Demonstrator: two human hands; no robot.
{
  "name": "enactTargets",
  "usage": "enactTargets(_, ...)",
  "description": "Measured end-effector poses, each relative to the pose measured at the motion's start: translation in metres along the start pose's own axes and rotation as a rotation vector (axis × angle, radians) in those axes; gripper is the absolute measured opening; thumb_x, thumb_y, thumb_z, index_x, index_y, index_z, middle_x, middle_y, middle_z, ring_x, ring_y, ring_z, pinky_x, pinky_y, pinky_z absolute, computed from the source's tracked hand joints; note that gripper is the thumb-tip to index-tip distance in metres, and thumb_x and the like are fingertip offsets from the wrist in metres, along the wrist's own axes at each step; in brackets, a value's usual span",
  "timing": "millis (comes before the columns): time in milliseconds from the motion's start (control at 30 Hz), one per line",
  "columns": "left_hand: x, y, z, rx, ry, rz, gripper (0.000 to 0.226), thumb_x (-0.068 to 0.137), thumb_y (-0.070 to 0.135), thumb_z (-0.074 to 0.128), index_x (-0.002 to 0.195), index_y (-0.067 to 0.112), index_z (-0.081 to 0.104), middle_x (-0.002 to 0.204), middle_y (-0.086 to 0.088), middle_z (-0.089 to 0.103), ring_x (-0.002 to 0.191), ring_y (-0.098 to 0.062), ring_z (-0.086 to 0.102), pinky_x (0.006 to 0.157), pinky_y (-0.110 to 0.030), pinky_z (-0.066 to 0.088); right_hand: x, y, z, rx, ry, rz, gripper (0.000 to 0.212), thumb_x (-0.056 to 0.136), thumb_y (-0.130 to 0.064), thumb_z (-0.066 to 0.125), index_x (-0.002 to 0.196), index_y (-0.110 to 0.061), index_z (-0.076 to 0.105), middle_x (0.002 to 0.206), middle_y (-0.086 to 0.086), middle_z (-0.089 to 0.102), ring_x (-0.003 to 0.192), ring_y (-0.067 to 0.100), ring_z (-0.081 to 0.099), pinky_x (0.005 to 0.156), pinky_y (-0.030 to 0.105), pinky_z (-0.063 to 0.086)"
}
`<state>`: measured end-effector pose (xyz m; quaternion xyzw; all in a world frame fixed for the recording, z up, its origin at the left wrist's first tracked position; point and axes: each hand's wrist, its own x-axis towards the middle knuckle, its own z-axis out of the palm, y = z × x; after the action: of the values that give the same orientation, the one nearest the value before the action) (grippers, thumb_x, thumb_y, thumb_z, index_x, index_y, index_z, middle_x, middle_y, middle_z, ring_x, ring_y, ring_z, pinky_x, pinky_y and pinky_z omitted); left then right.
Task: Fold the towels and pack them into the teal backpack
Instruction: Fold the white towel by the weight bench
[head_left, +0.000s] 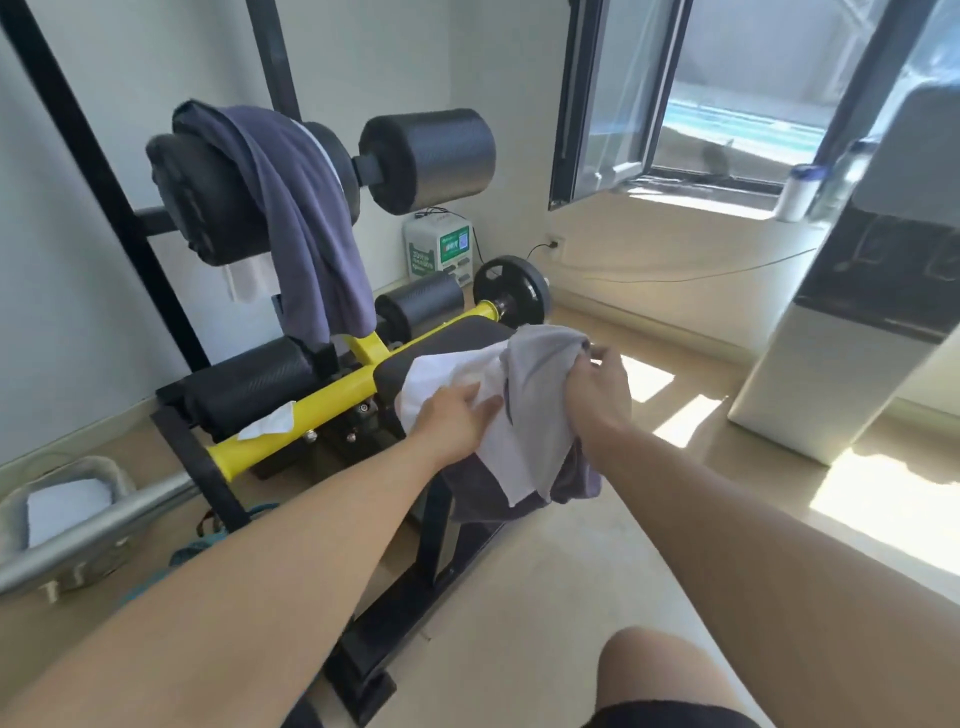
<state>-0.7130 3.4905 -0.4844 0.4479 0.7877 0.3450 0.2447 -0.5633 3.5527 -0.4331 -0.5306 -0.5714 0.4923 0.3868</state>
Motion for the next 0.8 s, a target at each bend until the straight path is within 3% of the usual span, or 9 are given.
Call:
enactTargets(67,0.000,-0.001,0.002,-0.130,0.082,-0.054,0.039,0.105,0.043,0.049,0.131,0.021,0.066,0.121,0.005,0.064,0.118,-0.026,0.058,0.091,-0.031,0.044,-0.003,0.010,0.007,-0.075,-0.045,-0.043,0.029,0.104,-0.039,0.038,0.128,-0.026,0.049,0.110,0.002,0.058,0.101,0.023,0.058,0.084,0.039,0.046)
enactTargets(167,0.004,-0.006,0.004,-0.471,0.223,-0.159,0.035,0.104,0.042,0.051,0.122,0.020,0.072,0.111,0.002,0.067,0.098,-0.016,0.059,0.075,-0.027,0.046,-0.002,0.021,0.026,-0.199,-0.055,-0.187,0.039,0.098,-0.049,0.047,0.134,-0.036,0.047,0.120,-0.004,0.050,0.118,0.024,0.050,0.093,0.041,0.043)
enactTargets(267,0.009,-0.014,-0.004,-0.933,0.325,-0.315,0.031,0.103,0.042,0.053,0.118,0.020,0.069,0.112,-0.006,0.072,0.102,-0.023,0.067,0.082,-0.035,0.056,0.002,0.028,0.045,-0.283,-0.034,-0.274,0.053,0.092,-0.051,0.057,0.141,-0.040,0.038,0.144,-0.006,0.042,0.142,0.023,0.031,0.115,0.047,0.031)
enactTargets(333,0.008,-0.019,-0.012,-1.209,0.329,-0.395,0.025,0.104,0.036,0.054,0.115,0.017,0.067,0.102,-0.009,0.074,0.092,-0.025,0.071,0.075,-0.037,0.057,0.001,0.035,0.054,-0.269,-0.007,-0.284,0.066,0.090,-0.052,0.060,0.147,-0.042,0.030,0.159,-0.011,0.028,0.149,0.018,0.018,0.121,0.048,0.023)
enactTargets(400,0.007,-0.023,-0.015,-1.356,0.296,-0.418,0.026,0.104,0.034,0.055,0.114,0.013,0.067,0.096,-0.011,0.076,0.087,-0.027,0.072,0.073,-0.038,0.058,0.001,0.046,0.061,-0.259,0.035,-0.284,0.075,0.088,-0.056,0.061,0.151,-0.044,0.022,0.162,-0.013,0.023,0.151,0.018,0.016,0.121,0.050,0.027)
enactTargets(533,0.013,-0.034,-0.020,-1.480,0.252,-0.393,0.031,0.103,0.033,0.057,0.120,0.011,0.069,0.102,-0.015,0.078,0.088,-0.032,0.076,0.070,-0.042,0.061,0.005,0.058,0.065,-0.237,-0.011,-0.328,0.092,0.081,-0.062,0.065,0.153,-0.054,0.008,0.166,-0.014,0.019,0.154,0.017,0.021,0.118,0.052,0.034)
enactTargets(633,0.021,-0.034,-0.028,-1.535,0.275,-0.333,0.035,0.101,0.031,0.061,0.127,0.008,0.067,0.096,-0.013,0.078,0.073,-0.026,0.077,0.057,-0.037,0.060,0.021,0.051,0.070,-0.113,-0.090,-0.359,0.101,0.080,-0.056,0.075,0.156,-0.050,0.008,0.163,-0.018,0.021,0.149,0.005,0.025,0.114,0.036,0.037)
enactTargets(733,0.024,-0.037,-0.031,-1.463,0.226,-0.242,0.057,0.095,0.060,0.056,0.130,0.016,0.066,0.108,-0.010,0.078,0.091,-0.025,0.078,0.068,-0.036,0.061,0.036,0.048,0.078,-0.206,-0.131,-0.464,0.103,0.084,-0.047,0.079,0.156,-0.050,0.007,0.165,-0.021,0.014,0.149,0.000,0.021,0.107,0.024,0.031)
enactTargets(800,0.024,-0.039,-0.028,-1.239,0.237,-0.190,0.075,0.072,0.072,0.074,0.128,0.022,0.067,0.114,-0.007,0.077,0.103,-0.027,0.075,0.081,-0.041,0.060,0.044,0.047,0.078,-0.270,-0.085,-0.521,0.090,0.092,-0.040,0.072,0.156,-0.052,0.011,0.166,-0.022,0.007,0.152,0.004,0.015,0.111,0.028,0.031)
